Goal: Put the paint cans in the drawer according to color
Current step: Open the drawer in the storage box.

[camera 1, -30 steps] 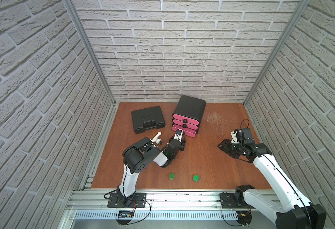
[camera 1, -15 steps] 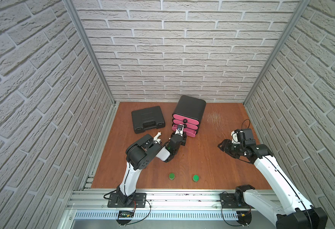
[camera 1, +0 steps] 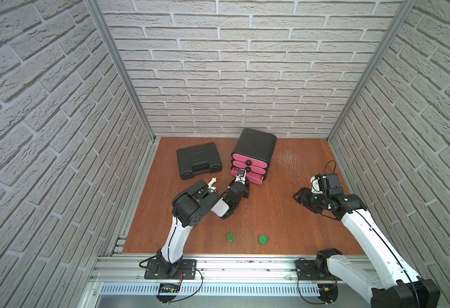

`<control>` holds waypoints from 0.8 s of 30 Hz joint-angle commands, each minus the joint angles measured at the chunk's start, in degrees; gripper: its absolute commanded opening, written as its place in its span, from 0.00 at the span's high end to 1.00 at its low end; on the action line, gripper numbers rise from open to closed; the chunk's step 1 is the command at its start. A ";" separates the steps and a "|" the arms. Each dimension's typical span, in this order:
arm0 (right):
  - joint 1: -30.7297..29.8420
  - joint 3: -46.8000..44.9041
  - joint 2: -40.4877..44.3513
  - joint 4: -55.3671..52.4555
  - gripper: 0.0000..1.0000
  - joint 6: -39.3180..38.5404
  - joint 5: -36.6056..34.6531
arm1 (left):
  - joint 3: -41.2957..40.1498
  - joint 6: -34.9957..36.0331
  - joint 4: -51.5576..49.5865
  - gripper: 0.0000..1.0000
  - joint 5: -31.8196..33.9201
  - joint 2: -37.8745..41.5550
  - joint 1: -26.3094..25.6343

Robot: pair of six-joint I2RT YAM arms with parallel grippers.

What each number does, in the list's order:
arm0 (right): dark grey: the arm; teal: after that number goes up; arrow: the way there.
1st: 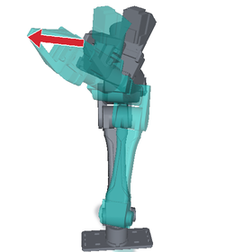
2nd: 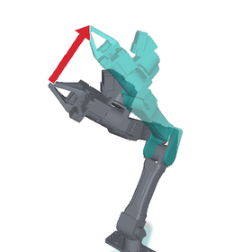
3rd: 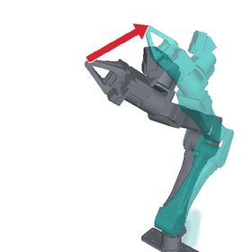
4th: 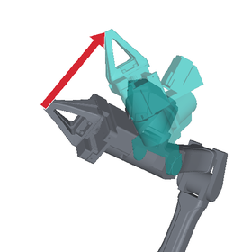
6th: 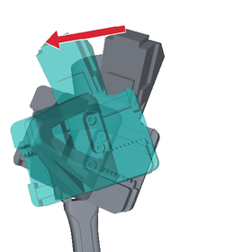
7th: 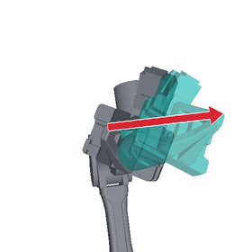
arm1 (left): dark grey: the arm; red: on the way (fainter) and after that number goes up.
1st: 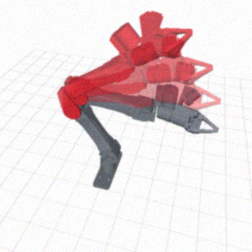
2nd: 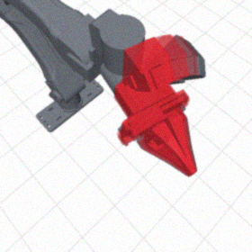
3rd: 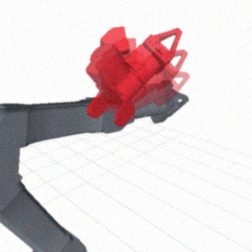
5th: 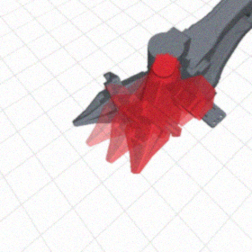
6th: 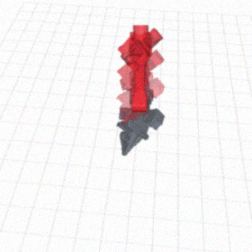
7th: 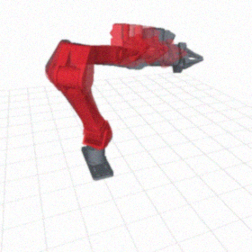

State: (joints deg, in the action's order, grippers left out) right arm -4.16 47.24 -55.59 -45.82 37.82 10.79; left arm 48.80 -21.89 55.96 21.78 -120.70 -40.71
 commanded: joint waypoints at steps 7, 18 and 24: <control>0.38 1.44 1.55 -0.50 0.44 -1.02 -1.52 | 0.43 -0.41 3.61 0.64 0.01 -1.28 1.02; 0.37 1.45 1.63 -0.19 0.44 -0.80 -1.47 | -4.70 0.07 9.48 0.75 0.46 0.82 0.30; 0.37 1.39 1.50 -0.06 0.44 -0.96 -1.14 | -7.95 0.25 12.78 0.75 2.36 1.98 -1.20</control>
State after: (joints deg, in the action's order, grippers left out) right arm -4.16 47.35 -54.78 -46.41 37.47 10.11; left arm 42.57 -22.11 64.58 21.28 -120.46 -41.47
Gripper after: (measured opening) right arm 0.558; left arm 0.354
